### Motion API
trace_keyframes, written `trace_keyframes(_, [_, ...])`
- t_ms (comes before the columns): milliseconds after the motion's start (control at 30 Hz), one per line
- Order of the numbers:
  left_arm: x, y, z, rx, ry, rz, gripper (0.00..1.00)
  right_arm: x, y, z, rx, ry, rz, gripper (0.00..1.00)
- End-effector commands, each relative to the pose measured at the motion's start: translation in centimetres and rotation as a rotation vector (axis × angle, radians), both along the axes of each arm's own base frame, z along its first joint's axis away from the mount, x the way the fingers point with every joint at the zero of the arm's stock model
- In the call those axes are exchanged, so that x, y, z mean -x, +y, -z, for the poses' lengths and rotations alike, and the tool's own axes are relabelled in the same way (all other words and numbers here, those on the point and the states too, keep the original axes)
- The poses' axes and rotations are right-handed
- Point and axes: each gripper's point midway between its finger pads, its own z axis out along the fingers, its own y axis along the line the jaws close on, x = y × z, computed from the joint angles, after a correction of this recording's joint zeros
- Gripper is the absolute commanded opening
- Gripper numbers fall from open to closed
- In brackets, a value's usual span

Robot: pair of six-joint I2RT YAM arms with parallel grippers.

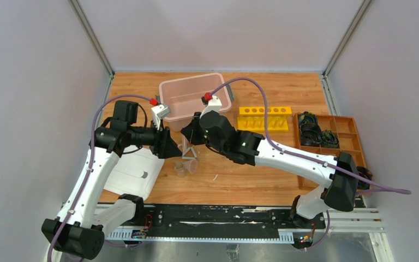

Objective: Organize the chemistry lab equipment

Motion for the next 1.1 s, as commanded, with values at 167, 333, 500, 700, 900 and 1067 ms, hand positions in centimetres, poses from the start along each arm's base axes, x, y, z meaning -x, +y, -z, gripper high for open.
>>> trace_keyframes(167, [0.0, -0.9, 0.3, 0.057, 0.069, 0.033, 0.44, 0.4, 2.7, -3.3, -0.073, -0.08, -0.017, 0.0])
trace_keyframes(333, [0.0, -0.9, 0.8, 0.048, 0.078, 0.026, 0.38, 1.0, 3.3, -3.6, -0.075, -0.087, -0.033, 0.0])
trace_keyframes(500, [-0.4, -0.9, 0.9, 0.048, 0.088, 0.009, 0.36, 1.3, 3.3, -3.6, -0.071, -0.092, -0.035, 0.0])
trace_keyframes(700, [-1.2, -0.7, 0.8, 0.032, 0.061, -0.018, 0.13, 1.6, 3.2, -3.3, -0.057, -0.091, -0.042, 0.0])
trace_keyframes(900, [-1.8, 0.2, 2.3, -0.041, -0.012, -0.025, 0.0, 1.9, 2.8, -0.5, 0.072, 0.012, -0.055, 0.43])
trace_keyframes(1067, [-2.0, 0.9, 2.1, -0.088, -0.156, 0.015, 0.0, 2.7, 1.4, 0.3, 0.074, 0.111, -0.111, 0.54])
